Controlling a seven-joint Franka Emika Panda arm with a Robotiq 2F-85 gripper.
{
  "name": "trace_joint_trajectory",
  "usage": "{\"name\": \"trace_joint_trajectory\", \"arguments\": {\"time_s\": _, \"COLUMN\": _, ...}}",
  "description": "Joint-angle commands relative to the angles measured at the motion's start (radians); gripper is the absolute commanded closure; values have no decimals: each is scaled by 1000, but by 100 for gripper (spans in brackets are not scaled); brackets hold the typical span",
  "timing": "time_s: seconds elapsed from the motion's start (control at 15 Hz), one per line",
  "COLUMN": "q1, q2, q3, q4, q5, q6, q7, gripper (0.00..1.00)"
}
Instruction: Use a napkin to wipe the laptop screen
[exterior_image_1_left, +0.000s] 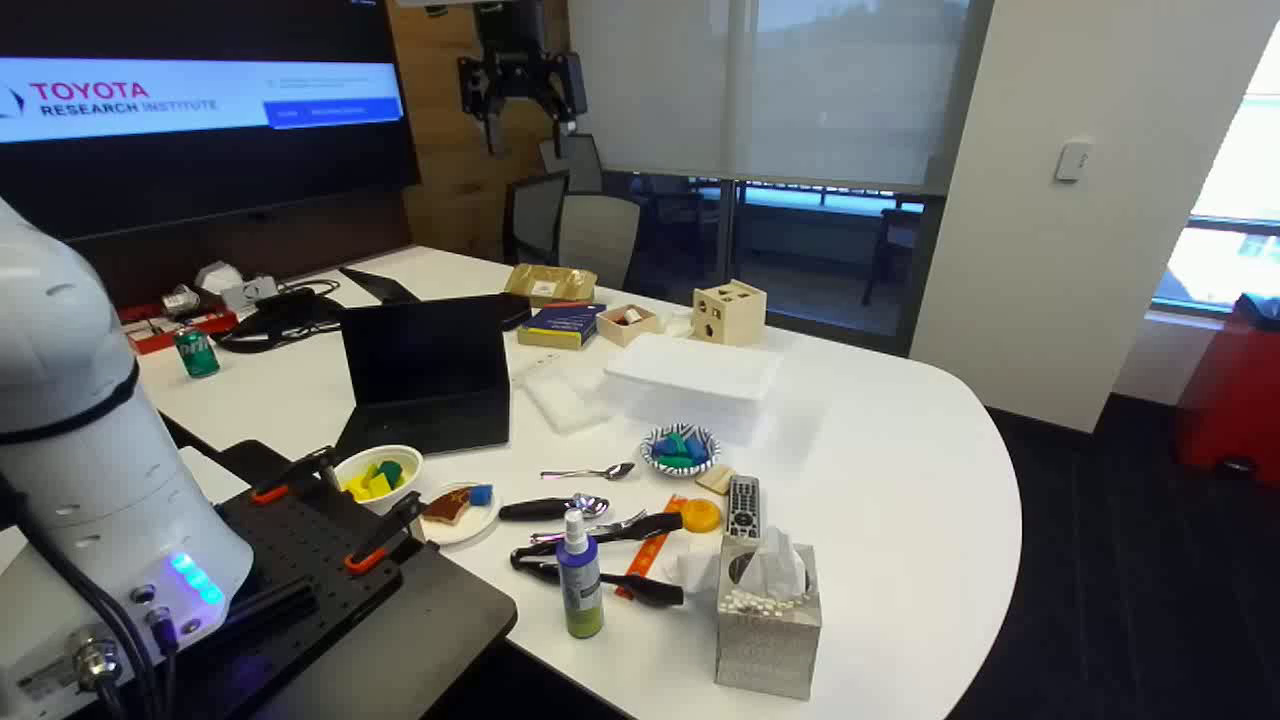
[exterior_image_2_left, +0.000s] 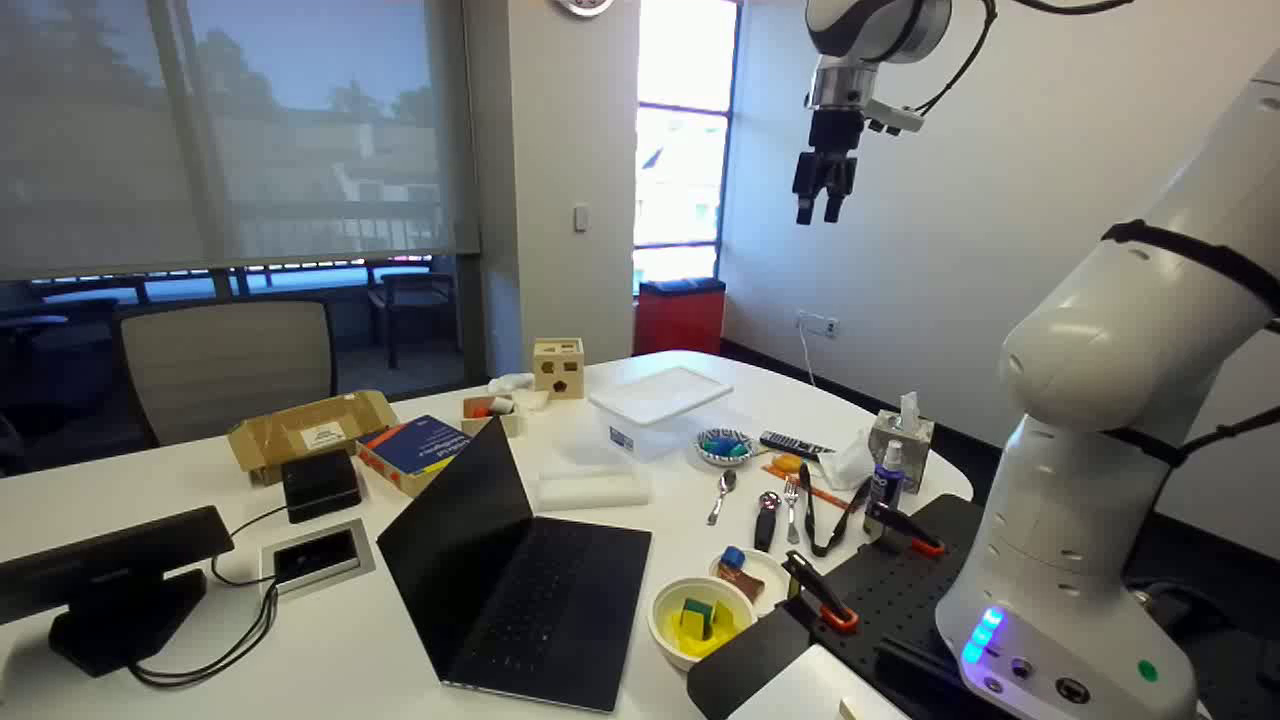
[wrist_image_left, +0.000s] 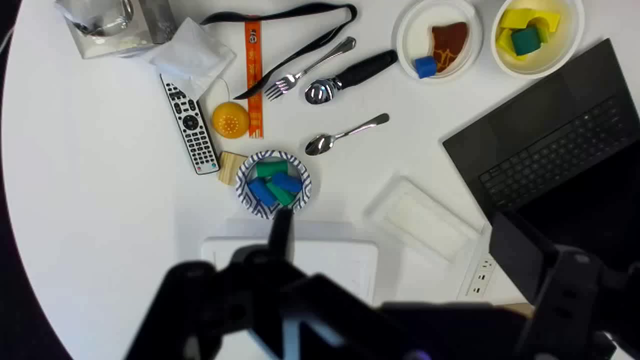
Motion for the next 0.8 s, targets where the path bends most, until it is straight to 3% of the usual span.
{"name": "trace_joint_trajectory", "arguments": {"time_s": 0.0, "q1": -18, "q2": 3, "q3": 15, "q4": 2, "q5": 6, "q6": -1, "q7": -5, "gripper": 0}}
{"name": "trace_joint_trajectory", "arguments": {"time_s": 0.4, "q1": -48, "q2": 197, "q3": 8, "q4": 8, "q5": 48, "q6": 179, "q7": 118, "gripper": 0}}
{"name": "trace_joint_trajectory", "arguments": {"time_s": 0.73, "q1": -105, "q2": 456, "q3": 13, "q4": 3, "q5": 180, "q6": 501, "q7": 194, "gripper": 0}}
